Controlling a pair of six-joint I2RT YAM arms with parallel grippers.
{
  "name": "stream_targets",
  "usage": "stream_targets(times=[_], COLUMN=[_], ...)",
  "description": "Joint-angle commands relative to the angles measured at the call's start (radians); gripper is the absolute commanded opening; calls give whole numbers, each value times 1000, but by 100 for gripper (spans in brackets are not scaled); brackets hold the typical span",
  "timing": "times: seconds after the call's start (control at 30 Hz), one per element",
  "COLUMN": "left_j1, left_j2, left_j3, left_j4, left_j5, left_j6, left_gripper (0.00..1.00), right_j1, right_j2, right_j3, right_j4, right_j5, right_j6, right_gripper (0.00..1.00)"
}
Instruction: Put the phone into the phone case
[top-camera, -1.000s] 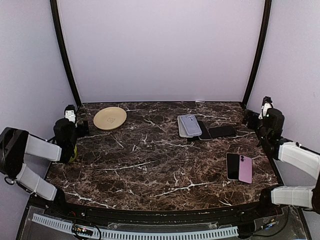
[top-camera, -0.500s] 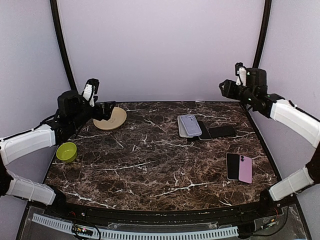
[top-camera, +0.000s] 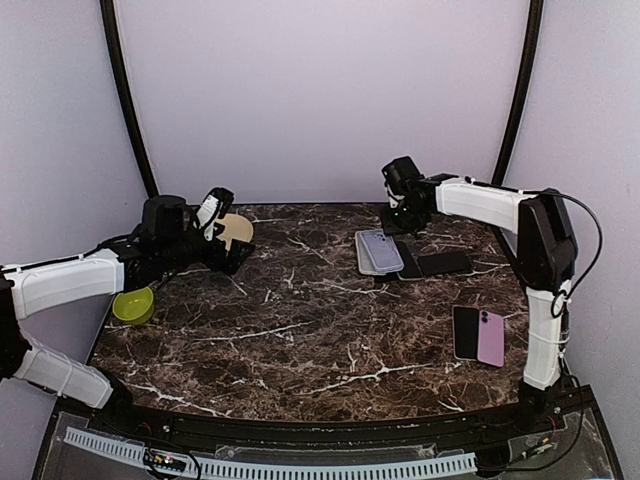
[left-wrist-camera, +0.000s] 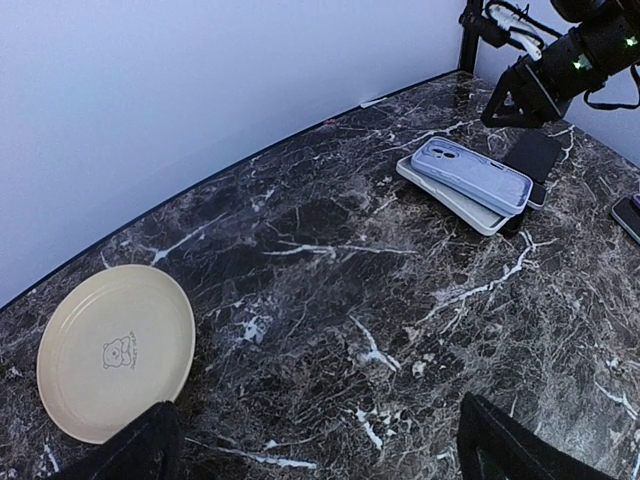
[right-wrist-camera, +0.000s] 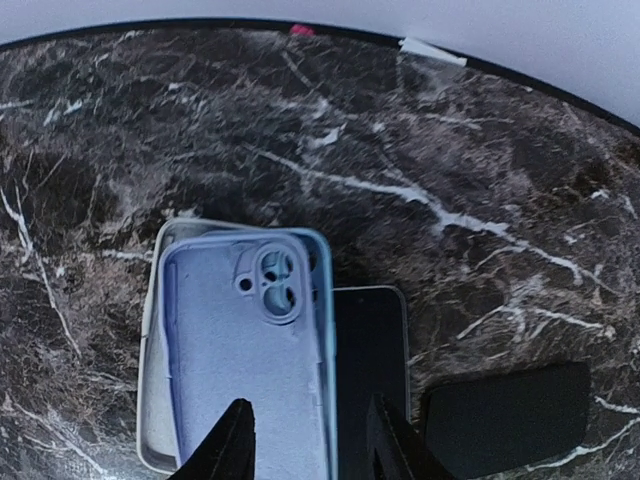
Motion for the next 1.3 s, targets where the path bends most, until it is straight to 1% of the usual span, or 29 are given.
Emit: stream_targets(times=[0.0,0.07,0.13,0.23,0.53,0.83,1.07,1.17,1.27], left_j1=[-11,-12,-14,-18,-28,-33,-34,-35,-35], left_j2=[-27,-20,-14,-12,-10,-7,-7,-7,-8], left_j3=[-4,-2,-3,-3,-10,-10,-11,-11,-11], left_j4=[6,5,3,3,8,8,8,8,8], left_j5=[16,17,11,6,-6,-5,-1,1,7], left_j6=[24,25,23,22,31,36,40,41,37], left_gripper=[98,98,98,98,97,97,97,97,97], right_j1=[95,107,107,110,120,120,121,124,129], right_j2=[36,79,119,156,209,222,184,109,-3], right_j3=[80,107,130,152,146,129,151,142,75], right_j4=[-19,-36,-49,-49,-39,-50,-64,-63,-9], right_j5=[-32,-33,-21,-10,-3,34,30,35,37], right_j6=[-61,-43,-17,1,29,59,93,145,213], right_gripper=[43,45,51,50,34,1,0,0,0])
